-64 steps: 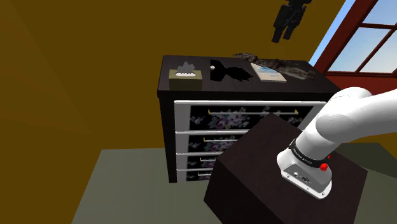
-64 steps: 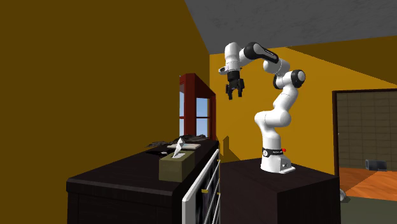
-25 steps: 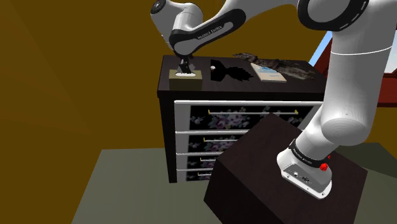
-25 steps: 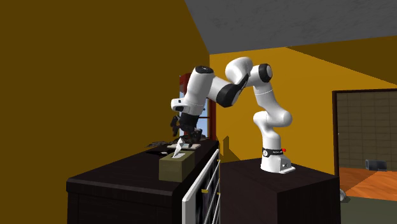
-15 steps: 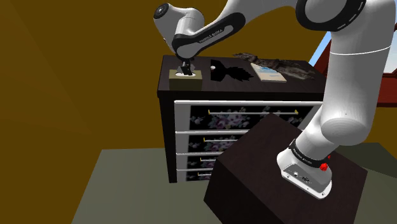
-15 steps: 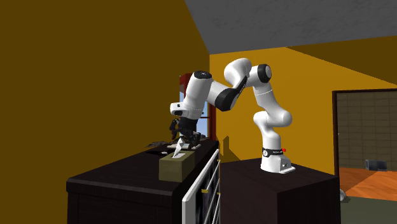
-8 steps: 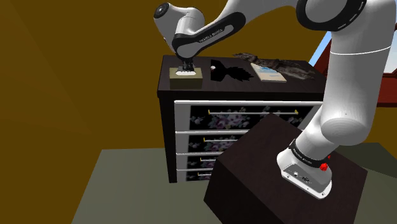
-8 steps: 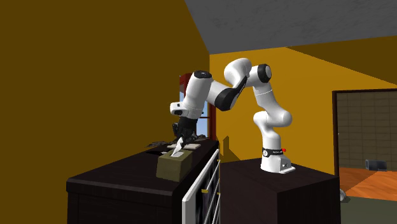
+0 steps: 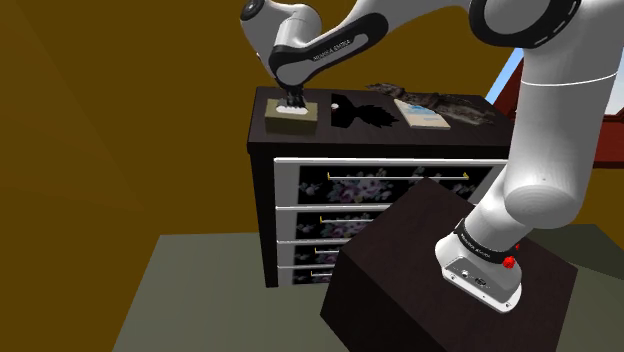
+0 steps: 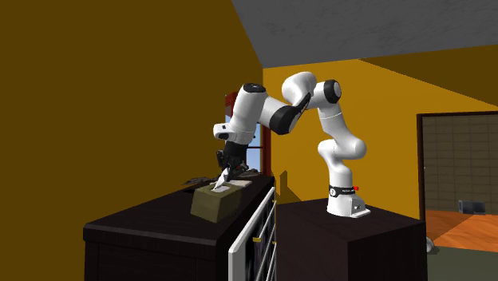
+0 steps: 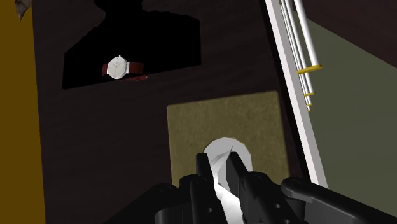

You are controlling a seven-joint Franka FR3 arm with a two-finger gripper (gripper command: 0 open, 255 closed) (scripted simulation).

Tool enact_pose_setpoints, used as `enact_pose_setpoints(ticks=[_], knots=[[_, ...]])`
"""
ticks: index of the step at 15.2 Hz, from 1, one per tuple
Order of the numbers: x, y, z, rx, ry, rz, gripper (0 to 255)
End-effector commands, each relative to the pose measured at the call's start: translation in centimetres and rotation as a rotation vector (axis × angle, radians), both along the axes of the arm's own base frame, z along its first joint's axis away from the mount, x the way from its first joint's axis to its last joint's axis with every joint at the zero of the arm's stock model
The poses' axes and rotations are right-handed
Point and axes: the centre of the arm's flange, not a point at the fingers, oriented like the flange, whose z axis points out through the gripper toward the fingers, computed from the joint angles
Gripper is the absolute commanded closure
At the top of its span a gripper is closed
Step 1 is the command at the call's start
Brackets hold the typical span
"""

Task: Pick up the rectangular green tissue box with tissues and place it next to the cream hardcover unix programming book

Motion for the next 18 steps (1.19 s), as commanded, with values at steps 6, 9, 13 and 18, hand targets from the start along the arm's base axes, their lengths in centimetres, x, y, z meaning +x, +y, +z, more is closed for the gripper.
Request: enact_pose_setpoints(ticks=[6,9,13,18], knots=[[0.0,0.0,3.6,0.0,0.0,0.0,255],[0.0,0.0,5.1,0.0,0.0,0.0,255],[0.0,0.0,7.3,0.0,0.0,0.0,255],[0.0,0.0,9.9,0.0,0.0,0.0,255]])
